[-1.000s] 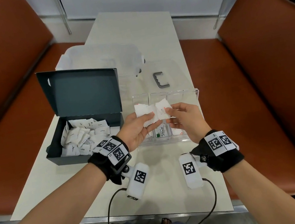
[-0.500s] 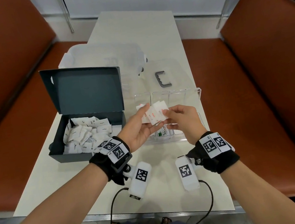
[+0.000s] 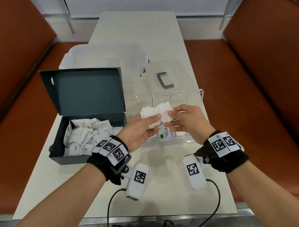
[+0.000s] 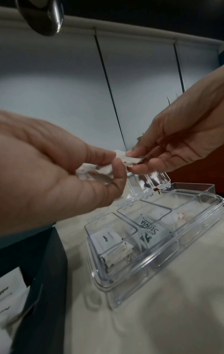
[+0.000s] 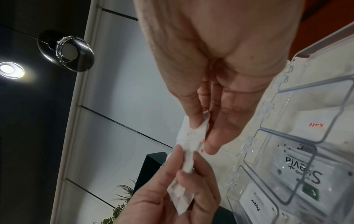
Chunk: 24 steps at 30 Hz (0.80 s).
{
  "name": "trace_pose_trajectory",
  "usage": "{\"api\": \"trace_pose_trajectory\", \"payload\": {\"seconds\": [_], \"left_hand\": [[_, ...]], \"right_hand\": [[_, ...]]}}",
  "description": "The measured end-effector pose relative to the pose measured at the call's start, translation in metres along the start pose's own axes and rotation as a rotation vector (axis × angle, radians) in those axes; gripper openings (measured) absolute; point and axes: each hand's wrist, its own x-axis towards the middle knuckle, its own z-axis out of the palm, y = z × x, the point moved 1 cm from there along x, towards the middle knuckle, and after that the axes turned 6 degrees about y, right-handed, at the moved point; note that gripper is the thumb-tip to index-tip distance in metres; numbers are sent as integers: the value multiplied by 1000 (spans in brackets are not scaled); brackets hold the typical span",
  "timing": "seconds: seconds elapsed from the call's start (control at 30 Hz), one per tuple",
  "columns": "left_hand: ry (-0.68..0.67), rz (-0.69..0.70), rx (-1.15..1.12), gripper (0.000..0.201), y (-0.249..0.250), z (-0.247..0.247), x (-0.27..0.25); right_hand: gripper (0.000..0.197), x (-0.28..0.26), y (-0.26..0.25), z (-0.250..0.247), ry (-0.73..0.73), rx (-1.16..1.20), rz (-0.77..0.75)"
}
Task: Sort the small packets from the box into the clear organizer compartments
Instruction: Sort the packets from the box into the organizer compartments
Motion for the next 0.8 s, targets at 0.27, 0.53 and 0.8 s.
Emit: {"api": "trace_pose_trajectory", "payload": {"seconds": [0.27, 0.53, 0.8], "left_hand": [[0, 0, 24, 17, 6, -1, 1], [-130, 3, 198, 29, -2, 11, -7], [-60, 18, 123, 23, -2, 13, -2]], "right_hand": [[18, 4, -8, -18, -18, -191, -66], [24, 3, -14, -20, -95, -349, -228], [55, 6, -5, -18, -148, -744, -337]]}}
